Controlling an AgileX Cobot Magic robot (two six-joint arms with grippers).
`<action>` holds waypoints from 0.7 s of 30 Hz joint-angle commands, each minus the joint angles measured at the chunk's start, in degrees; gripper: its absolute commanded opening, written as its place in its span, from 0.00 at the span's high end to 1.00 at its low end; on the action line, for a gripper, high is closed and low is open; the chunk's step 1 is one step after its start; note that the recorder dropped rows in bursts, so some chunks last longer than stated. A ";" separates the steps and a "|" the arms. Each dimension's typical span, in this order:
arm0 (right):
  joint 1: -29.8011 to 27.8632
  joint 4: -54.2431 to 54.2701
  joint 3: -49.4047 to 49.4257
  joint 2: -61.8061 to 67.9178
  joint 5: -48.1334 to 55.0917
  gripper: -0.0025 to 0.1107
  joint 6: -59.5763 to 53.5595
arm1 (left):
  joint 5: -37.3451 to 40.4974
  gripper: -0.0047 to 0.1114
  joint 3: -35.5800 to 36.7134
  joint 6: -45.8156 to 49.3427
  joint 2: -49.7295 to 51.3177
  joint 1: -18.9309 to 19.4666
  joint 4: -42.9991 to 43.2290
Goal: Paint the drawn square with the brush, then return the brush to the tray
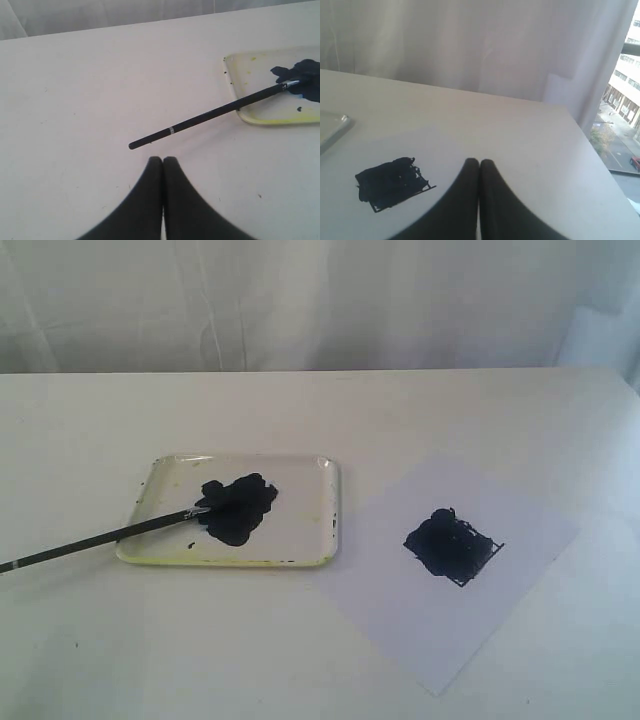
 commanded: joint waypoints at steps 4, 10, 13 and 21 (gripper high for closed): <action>-0.16 0.00 0.30 -0.23 1.64 0.98 -0.52 | -2.33 0.96 0.17 -0.63 -0.30 -0.03 -0.52; -0.16 0.00 0.30 -0.23 1.64 0.98 -0.52 | 0.02 0.96 0.17 -1.30 -0.30 -0.03 -0.74; -0.16 0.00 0.30 -0.23 1.64 0.98 -0.52 | 0.13 0.96 0.17 -0.88 -0.30 -0.03 -0.74; -0.16 0.00 0.30 -0.23 1.64 0.98 -0.52 | 0.10 0.96 0.17 -0.88 -0.30 -0.03 -0.74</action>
